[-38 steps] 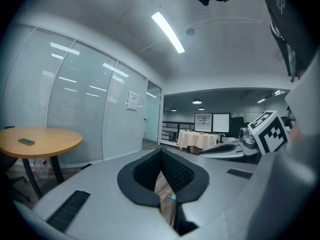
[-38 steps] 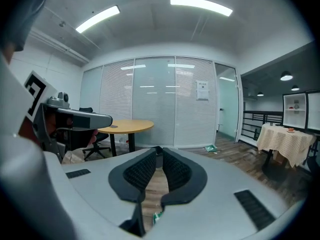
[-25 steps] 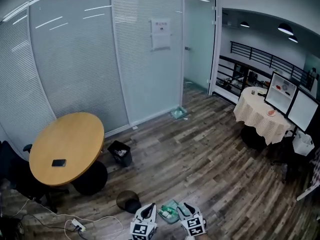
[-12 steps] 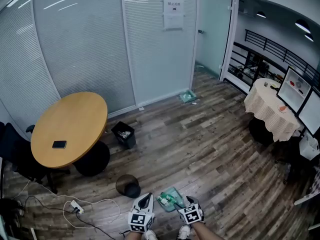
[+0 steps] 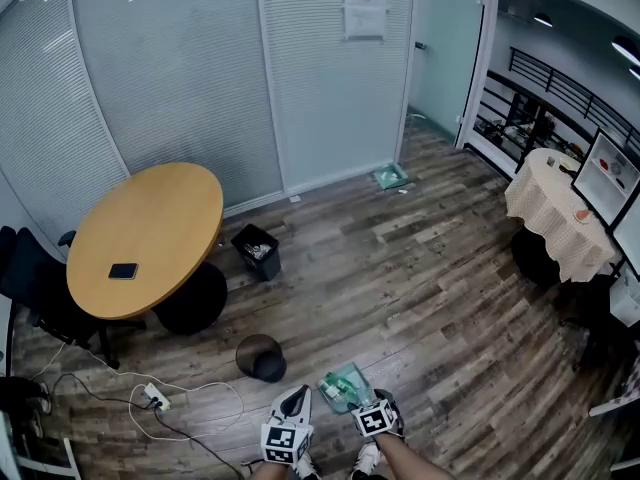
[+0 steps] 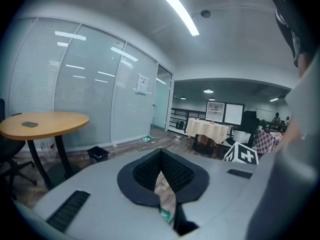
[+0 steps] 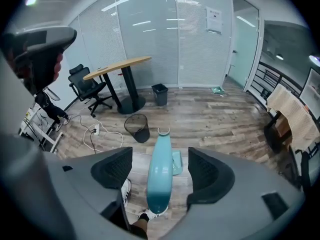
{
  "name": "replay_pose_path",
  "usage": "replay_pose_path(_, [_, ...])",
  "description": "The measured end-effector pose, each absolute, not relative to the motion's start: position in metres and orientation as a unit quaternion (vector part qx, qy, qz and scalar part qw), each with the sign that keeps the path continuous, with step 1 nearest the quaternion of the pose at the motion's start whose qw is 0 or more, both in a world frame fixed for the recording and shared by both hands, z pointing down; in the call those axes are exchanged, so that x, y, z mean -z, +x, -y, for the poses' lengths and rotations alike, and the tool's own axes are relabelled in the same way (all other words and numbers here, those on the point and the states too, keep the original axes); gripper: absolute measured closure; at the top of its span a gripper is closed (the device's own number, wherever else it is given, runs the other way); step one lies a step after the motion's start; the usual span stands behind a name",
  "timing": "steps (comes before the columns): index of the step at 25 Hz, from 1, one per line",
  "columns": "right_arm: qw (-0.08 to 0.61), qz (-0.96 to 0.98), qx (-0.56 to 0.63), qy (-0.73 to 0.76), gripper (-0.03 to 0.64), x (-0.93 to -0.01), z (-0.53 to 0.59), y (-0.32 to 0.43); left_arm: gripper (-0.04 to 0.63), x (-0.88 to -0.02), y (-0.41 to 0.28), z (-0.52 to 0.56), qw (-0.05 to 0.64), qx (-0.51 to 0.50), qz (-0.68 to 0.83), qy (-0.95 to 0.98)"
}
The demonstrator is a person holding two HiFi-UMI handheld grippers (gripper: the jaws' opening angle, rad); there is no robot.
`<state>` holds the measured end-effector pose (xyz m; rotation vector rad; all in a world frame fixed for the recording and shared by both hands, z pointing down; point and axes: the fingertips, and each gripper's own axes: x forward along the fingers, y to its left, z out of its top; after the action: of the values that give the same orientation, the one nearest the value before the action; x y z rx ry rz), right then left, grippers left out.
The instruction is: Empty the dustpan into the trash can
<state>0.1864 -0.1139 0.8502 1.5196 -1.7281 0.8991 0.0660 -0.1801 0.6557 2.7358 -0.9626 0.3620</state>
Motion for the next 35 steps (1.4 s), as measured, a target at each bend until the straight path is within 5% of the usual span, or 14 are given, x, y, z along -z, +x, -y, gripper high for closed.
replay_pose_path(18, [0.406, 0.646, -0.369, 0.532, 0.29, -0.905, 0.126, 0.191, 0.584, -0.685, 0.067, 0.177, 0.122, -0.151, 0.338, 0.921])
replay_pose_path(23, [0.429, 0.63, -0.366, 0.535, 0.406, -0.914, 0.124, 0.197, 0.584, -0.689, 0.064, 0.179, 0.128, -0.155, 0.347, 0.916])
replay_pose_path(35, [0.452, 0.608, -0.329, 0.563, 0.5, -0.91, 0.13, 0.207, 0.584, -0.699, 0.058, 0.176, 0.13, -0.163, 0.344, 0.915])
